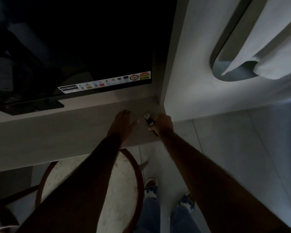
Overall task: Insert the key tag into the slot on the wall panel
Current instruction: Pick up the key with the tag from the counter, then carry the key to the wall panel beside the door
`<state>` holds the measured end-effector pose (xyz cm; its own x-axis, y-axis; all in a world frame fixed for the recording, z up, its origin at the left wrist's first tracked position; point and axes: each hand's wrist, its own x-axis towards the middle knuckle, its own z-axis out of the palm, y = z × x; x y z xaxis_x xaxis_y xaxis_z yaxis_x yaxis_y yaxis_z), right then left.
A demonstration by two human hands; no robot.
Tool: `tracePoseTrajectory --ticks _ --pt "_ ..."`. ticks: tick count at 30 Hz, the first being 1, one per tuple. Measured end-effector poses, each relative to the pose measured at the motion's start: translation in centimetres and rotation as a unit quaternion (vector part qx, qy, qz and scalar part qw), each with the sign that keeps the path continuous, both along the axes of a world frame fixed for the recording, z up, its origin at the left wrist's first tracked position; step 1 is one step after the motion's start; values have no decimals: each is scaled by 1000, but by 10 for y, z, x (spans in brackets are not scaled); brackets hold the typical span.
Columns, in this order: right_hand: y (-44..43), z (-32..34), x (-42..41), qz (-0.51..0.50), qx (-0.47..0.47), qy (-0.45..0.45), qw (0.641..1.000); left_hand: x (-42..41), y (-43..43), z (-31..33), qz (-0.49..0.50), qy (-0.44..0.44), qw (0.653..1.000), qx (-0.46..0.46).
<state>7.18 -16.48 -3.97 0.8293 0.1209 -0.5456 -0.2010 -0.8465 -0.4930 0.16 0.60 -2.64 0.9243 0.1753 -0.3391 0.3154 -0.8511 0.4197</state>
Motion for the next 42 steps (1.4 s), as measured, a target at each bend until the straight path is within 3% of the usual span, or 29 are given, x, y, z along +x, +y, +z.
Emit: tracePoseTrajectory --ticks 13,22,42 --pt "-123 46 18 -121 129 -2 984 42 -94 47 -76 -49 996 -23" --pt "-265 108 21 -128 92 -72 985 69 -218 95 -167 -78 982 -44" --pt "-600 258 11 -319 175 -211 907 158 -532 223 -387 -196 901 -21"
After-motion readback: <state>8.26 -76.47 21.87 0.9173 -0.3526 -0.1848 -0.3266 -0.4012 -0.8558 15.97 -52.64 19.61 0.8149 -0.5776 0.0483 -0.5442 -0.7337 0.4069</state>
